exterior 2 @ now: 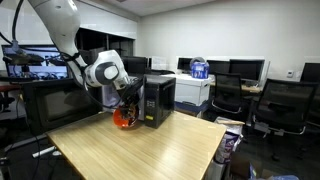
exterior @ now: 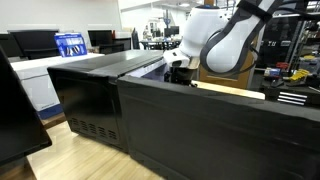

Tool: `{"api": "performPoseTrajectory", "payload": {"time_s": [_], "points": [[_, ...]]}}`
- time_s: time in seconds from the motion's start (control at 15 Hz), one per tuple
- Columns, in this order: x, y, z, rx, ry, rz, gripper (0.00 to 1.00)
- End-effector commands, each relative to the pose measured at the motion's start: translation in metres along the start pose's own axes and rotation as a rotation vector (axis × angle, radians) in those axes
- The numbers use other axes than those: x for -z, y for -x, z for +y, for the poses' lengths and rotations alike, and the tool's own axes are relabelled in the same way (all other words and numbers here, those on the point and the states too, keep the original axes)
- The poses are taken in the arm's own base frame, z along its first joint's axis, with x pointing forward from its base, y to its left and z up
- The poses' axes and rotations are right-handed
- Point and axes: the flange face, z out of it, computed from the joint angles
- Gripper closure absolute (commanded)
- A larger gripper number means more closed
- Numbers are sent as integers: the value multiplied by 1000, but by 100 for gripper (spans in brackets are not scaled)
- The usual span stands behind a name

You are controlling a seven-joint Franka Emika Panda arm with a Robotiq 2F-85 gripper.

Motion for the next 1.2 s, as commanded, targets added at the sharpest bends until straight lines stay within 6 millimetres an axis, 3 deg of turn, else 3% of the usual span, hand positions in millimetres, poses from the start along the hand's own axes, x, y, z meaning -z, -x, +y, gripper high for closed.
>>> {"api": "performPoseTrajectory", "payload": {"time_s": [0.0,0.13,0.33,0.67,1.0,1.07,1.13], "points": [[10,3,-3,-49,-105,-17,80],[17,7,-3,-89,-157,-37,95],[32,9,-4,-157,-205,-70,100],[54,4,-6,-242,-209,-128,96],[64,4,-27,-380,-335,-183,98],[66,3,-34,-371,-348,-165,72],[69,1,-41,-352,-345,-140,71]]}}
